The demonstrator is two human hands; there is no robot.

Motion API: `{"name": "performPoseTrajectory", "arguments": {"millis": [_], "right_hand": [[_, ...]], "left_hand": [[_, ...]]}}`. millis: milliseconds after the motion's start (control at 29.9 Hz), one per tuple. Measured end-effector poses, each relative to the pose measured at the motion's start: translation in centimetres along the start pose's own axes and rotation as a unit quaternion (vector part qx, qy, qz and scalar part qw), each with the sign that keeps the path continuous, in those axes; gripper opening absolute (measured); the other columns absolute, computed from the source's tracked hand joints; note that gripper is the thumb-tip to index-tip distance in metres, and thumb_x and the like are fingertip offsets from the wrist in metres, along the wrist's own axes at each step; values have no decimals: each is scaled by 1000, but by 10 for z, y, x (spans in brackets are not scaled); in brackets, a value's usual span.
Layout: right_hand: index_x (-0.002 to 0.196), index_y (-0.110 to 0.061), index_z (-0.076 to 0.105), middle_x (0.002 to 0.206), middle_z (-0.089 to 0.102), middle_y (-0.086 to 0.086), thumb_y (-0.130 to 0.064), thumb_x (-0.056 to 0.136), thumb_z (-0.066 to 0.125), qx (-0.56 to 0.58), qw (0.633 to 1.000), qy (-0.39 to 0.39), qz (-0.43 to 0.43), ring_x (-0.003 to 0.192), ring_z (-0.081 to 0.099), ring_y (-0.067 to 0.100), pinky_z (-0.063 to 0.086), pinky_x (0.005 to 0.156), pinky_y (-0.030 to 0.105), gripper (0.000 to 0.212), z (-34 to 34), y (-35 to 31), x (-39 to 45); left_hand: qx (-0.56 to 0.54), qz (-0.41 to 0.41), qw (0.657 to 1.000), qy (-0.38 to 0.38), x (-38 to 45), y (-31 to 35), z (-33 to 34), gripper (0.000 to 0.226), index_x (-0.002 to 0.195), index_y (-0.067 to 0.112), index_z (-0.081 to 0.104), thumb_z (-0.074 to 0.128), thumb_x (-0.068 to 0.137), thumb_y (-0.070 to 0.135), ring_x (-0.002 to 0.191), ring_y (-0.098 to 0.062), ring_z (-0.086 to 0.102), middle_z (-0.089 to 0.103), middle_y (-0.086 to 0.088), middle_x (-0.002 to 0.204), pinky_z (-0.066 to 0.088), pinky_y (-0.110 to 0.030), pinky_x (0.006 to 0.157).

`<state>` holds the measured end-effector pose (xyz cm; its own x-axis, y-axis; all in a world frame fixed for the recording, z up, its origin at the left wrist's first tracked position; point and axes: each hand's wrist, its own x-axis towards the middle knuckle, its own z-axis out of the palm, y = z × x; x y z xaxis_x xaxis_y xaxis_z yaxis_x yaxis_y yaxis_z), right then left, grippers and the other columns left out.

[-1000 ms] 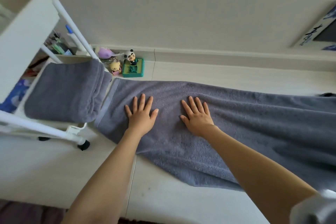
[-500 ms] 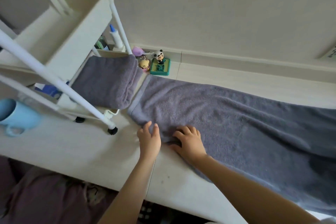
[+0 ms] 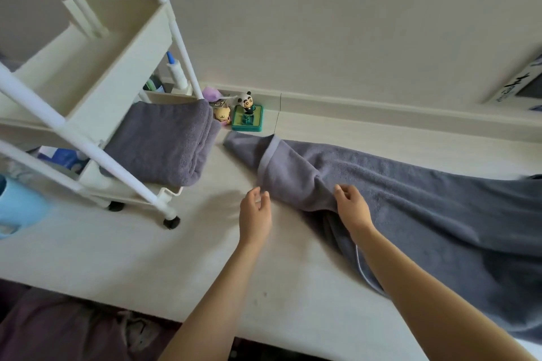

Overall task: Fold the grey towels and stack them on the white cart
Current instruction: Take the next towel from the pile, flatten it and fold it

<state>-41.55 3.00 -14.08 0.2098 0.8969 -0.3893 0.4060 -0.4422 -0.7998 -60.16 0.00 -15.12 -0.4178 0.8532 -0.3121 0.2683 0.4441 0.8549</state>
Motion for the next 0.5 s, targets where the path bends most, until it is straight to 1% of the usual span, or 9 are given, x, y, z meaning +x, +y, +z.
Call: {"name": "performPoseTrajectory", "arguments": {"millis": [67,167,234,267,301,367,401,434,501], "right_hand": [[119,-9,56,105,59,1,-33,99,40,-59,998,-17,-21,101,55,21,35,78,27,35,-1,8,-5],[121,-9,57,120,59,10,-31,101,35,-142,987,-43,-69,105,52,22,33,80,26,37,-7,16,-9],[125,-8,55,127,57,11,-29,102,32,-162,981,-67,-87,116,49,25,33,87,26,39,-9,19,-11],[126,-7,55,127,57,11,-28,102,31,-161,980,-74,-90,118,49,25,33,89,25,39,-13,21,-12],[124,-6,56,126,57,12,-28,103,31,-158,979,-87,-96,118,49,25,32,89,24,40,-12,20,-12],[119,-4,58,123,59,12,-26,103,29,-150,978,-102,-101,115,51,26,31,84,20,40,-11,21,-13],[119,-4,58,123,59,12,-27,103,28,-144,979,-104,-99,116,50,25,30,85,20,41,-13,22,-14],[122,-4,57,126,58,12,-28,103,27,-143,979,-109,-95,118,49,25,30,88,20,42,-13,21,-14],[132,-7,51,137,51,10,-31,103,26,-148,978,-117,-88,128,43,23,28,100,24,45,-12,21,-15]], "left_hand": [[12,-21,1000,1,3,0,5,42,135,3,45,47,98,23,116,-22,55,54,-13,132,31,-12,79],[10,-8,1000,4,17,6,11,53,142,3,35,51,96,22,120,-23,54,47,-14,140,33,-14,86],[30,4,999,20,33,8,12,60,144,3,31,54,94,24,125,-28,49,43,-17,143,36,-24,99],[72,7,997,22,40,9,16,61,144,4,31,55,93,28,128,-31,46,43,-18,143,35,-32,104],[127,1,991,30,48,7,15,62,144,6,33,55,93,33,129,-34,43,44,-18,142,33,-38,105],[213,-26,976,40,57,5,14,59,138,9,42,56,90,41,125,-36,43,50,-16,135,34,-43,101],[227,-34,972,43,59,5,15,55,132,10,48,57,89,43,122,-36,46,54,-15,130,35,-43,98],[223,-40,973,48,59,4,14,49,124,9,53,57,89,43,117,-36,49,58,-15,124,36,-41,95],[156,-38,986,53,54,3,10,37,112,6,56,58,90,35,107,-34,56,64,-14,114,37,-35,85]]}}
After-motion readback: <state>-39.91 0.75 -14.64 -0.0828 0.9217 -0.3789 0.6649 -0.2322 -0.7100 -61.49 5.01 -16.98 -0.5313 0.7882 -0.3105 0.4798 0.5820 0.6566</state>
